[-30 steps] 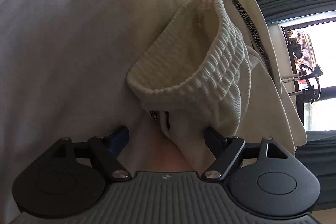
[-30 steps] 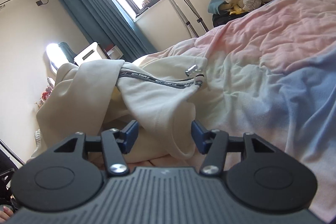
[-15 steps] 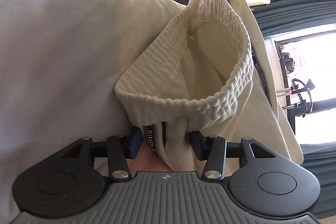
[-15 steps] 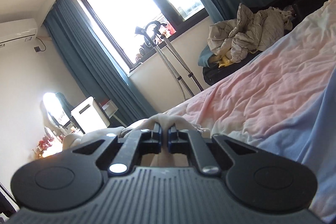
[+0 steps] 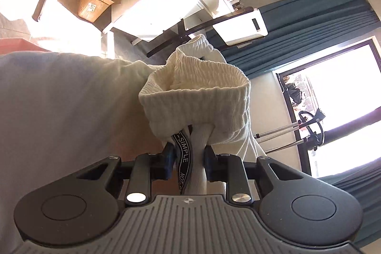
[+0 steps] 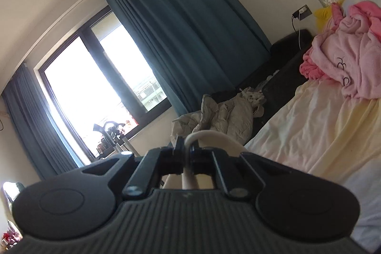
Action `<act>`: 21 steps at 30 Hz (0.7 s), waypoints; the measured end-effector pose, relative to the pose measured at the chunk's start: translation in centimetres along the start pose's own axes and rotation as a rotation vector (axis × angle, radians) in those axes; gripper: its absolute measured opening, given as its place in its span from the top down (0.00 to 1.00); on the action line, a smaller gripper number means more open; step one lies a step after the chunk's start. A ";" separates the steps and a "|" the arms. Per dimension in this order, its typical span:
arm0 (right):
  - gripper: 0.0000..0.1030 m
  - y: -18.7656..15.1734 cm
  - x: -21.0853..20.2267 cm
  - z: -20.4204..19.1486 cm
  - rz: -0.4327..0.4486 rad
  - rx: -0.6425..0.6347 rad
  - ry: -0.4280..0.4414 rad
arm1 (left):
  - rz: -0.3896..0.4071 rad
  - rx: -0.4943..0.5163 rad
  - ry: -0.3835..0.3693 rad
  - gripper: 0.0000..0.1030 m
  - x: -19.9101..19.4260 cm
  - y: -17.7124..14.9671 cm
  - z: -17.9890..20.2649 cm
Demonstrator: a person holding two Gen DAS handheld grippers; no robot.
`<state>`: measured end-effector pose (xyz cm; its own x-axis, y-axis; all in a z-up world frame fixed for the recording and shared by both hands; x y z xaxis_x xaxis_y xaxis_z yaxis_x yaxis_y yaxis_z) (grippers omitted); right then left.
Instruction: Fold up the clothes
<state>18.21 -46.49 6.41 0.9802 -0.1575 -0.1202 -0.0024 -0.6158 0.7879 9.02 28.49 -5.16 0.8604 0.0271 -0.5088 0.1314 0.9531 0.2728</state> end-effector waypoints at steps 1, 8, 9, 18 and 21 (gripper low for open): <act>0.95 0.5 -0.1 1.5 0.013 -0.003 -0.025 | -0.001 -0.008 -0.002 0.73 -0.1 0.1 0.0; 0.95 -5.4 1.6 14.5 -0.209 0.103 -0.329 | -0.058 -0.161 0.005 0.73 0.4 1.5 -1.9; 0.95 -6.5 2.0 15.6 -0.269 0.109 -0.365 | -0.062 -0.172 0.014 0.73 0.6 1.6 -2.2; 0.79 -7.2 0.8 13.1 -0.267 -0.027 -0.452 | -0.072 -0.138 0.081 0.72 0.2 1.7 -2.8; 0.41 -5.3 -0.2 9.9 -0.097 -0.247 -0.485 | -0.081 -0.150 0.086 0.72 0.2 1.8 -3.2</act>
<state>16.09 -50.83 -3.67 0.7697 -0.4826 -0.4178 0.1876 -0.4547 0.8707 7.87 31.18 -7.37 0.8038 -0.0316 -0.5941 0.1178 0.9873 0.1068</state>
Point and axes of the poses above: each gripper's, at about its wrist camera, not at the fingertips, and x roughly the way its jaws point, z to its right, y to its top, the point moved 6 cm from there along x, roughly the way its jaws point, and after that the axes turned 6 degrees about -z, right-handed, at the moved point
